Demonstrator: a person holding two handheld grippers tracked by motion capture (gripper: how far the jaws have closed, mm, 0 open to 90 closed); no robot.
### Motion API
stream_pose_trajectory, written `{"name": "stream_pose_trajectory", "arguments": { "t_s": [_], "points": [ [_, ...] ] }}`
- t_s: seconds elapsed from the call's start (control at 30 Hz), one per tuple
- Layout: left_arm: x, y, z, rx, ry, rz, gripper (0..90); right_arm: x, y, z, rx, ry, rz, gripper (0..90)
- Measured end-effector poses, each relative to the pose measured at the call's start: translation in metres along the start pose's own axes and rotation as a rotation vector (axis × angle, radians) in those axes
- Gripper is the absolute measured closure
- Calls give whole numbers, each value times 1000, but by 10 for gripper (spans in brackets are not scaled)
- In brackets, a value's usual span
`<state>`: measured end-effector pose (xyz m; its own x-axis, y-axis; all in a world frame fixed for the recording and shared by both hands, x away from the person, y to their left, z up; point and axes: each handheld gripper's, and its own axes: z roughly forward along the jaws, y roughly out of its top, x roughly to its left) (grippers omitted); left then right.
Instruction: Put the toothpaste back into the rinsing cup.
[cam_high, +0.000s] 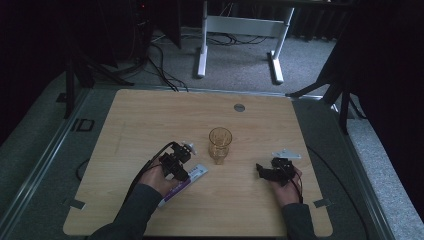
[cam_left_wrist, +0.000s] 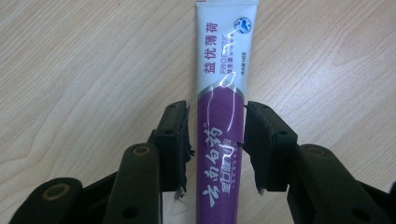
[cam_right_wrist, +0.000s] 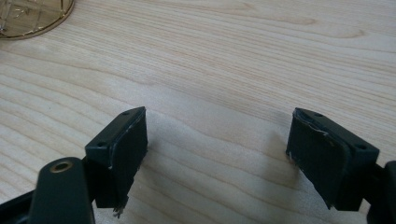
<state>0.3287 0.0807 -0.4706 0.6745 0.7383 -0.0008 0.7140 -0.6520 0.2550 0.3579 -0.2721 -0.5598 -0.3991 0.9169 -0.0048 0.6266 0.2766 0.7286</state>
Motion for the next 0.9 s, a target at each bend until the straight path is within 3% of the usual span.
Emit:
{"name": "stream_pose_trajectory", "arguments": {
  "t_s": [0.57, 0.9],
  "points": [
    [-5, 5, 18, 59, 6, 29, 604, 0, 0, 0, 0, 0, 0, 199],
    [-4, 6, 26, 78, -13, 28, 593, 0, 0, 0, 0, 0, 0, 199]
  ]
}}
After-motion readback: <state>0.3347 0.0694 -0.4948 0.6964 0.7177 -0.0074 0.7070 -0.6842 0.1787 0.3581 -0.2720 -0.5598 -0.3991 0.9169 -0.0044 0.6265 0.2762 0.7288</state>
